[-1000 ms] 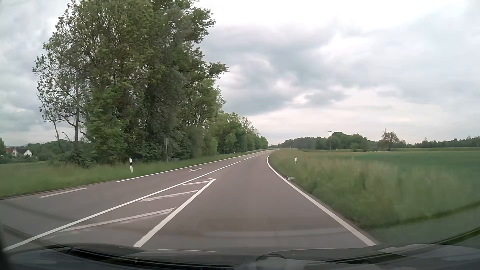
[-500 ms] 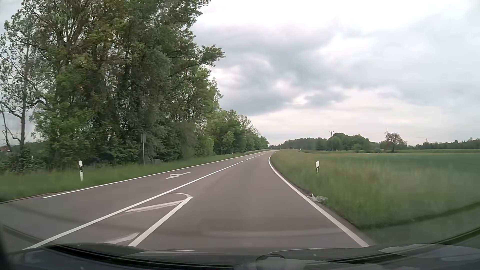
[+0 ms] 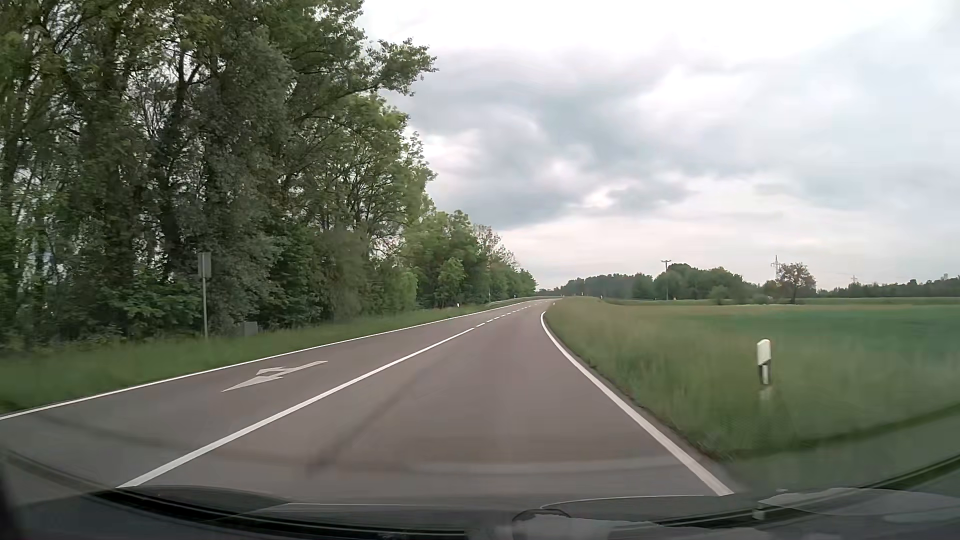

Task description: Follow the waypoints while adhering to traffic rules and regulations

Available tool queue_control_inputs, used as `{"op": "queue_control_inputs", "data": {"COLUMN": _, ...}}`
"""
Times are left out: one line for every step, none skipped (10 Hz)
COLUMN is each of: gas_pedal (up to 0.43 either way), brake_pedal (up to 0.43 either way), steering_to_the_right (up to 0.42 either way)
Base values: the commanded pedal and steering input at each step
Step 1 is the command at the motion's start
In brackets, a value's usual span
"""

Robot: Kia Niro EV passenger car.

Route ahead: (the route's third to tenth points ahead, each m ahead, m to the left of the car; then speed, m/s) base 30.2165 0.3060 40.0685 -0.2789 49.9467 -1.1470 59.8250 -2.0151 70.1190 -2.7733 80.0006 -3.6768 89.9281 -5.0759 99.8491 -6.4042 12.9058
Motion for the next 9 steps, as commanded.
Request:
{"op": "queue_control_inputs", "data": {"gas_pedal": 0.197, "brake_pedal": 0.000, "steering_to_the_right": 0.004}}
{"op": "queue_control_inputs", "data": {"gas_pedal": 0.189, "brake_pedal": 0.000, "steering_to_the_right": 0.005}}
{"op": "queue_control_inputs", "data": {"gas_pedal": 0.189, "brake_pedal": 0.000, "steering_to_the_right": 0.006}}
{"op": "queue_control_inputs", "data": {"gas_pedal": 0.189, "brake_pedal": 0.000, "steering_to_the_right": 0.007}}
{"op": "queue_control_inputs", "data": {"gas_pedal": 0.189, "brake_pedal": 0.000, "steering_to_the_right": 0.008}}
{"op": "queue_control_inputs", "data": {"gas_pedal": 0.189, "brake_pedal": 0.000, "steering_to_the_right": 0.008}}
{"op": "queue_control_inputs", "data": {"gas_pedal": 0.189, "brake_pedal": 0.000, "steering_to_the_right": 0.008}}
{"op": "queue_control_inputs", "data": {"gas_pedal": 0.189, "brake_pedal": 0.000, "steering_to_the_right": 0.008}}
{"op": "queue_control_inputs", "data": {"gas_pedal": 0.189, "brake_pedal": 0.000, "steering_to_the_right": 0.008}}
